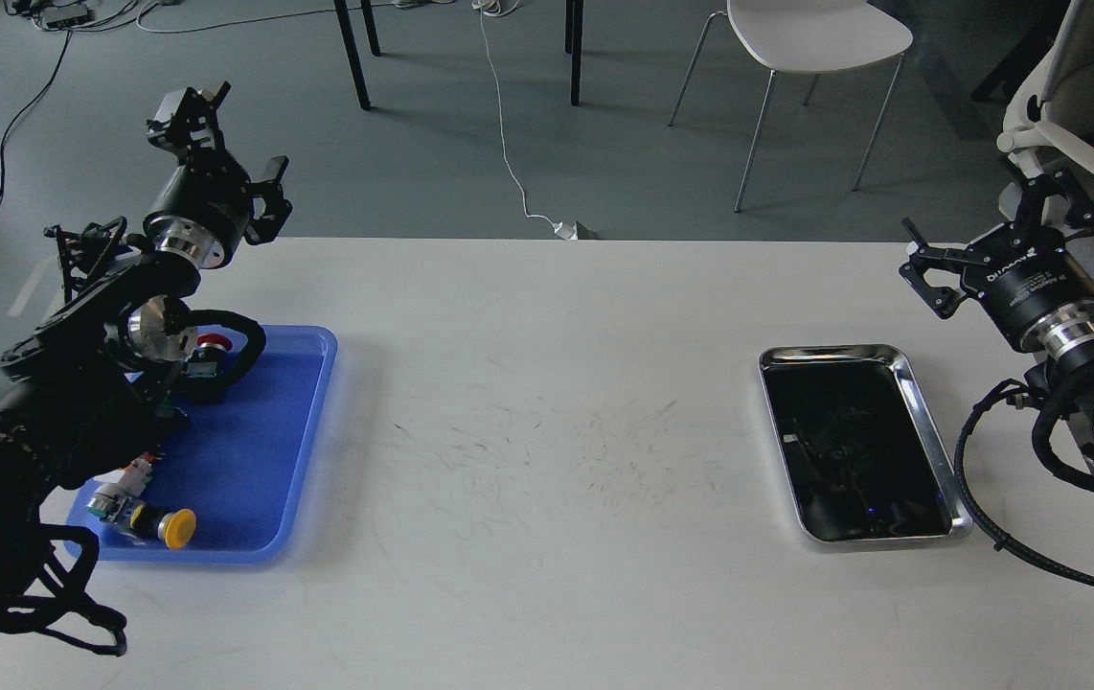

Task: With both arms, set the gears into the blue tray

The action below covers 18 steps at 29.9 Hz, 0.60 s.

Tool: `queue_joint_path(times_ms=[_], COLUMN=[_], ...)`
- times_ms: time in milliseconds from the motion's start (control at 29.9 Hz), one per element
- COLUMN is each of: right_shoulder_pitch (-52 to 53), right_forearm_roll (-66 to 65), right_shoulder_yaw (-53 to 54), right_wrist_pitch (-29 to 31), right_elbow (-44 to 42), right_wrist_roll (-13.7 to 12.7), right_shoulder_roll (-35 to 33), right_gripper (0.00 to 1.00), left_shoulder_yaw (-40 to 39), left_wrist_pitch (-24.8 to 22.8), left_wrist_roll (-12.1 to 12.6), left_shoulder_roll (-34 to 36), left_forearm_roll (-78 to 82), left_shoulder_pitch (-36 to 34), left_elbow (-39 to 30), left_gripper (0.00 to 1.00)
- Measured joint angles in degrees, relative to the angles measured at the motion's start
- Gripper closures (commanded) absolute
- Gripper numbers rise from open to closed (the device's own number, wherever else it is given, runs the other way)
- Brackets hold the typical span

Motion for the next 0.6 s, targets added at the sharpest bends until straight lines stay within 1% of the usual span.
queue_joint_path(times_ms=[301, 601], right_shoulder_pitch=[0.4, 1.2], right_forearm_roll=[0.0, -0.2], right_shoulder_yaw=[-0.2, -2.2], right_wrist_pitch=[0.2, 0.1], right_elbow=[0.0, -0.2], right_wrist_roll=[0.0, 0.0], right_shoulder_roll=[-0.1, -0.2], right_gripper=[0.01, 0.01], left_shoulder_yaw=[-0.2, -0.1], left_wrist_pitch=[-0.4, 0.2], left_wrist_roll=[-0.5, 0.0], left_shoulder_roll=[0.6, 0.7], left_forearm_roll=[0.0, -0.2], left_shoulder_pitch=[0.1, -0.3], left_elbow=[0.3, 1.2], left_gripper=[0.02, 0.02])
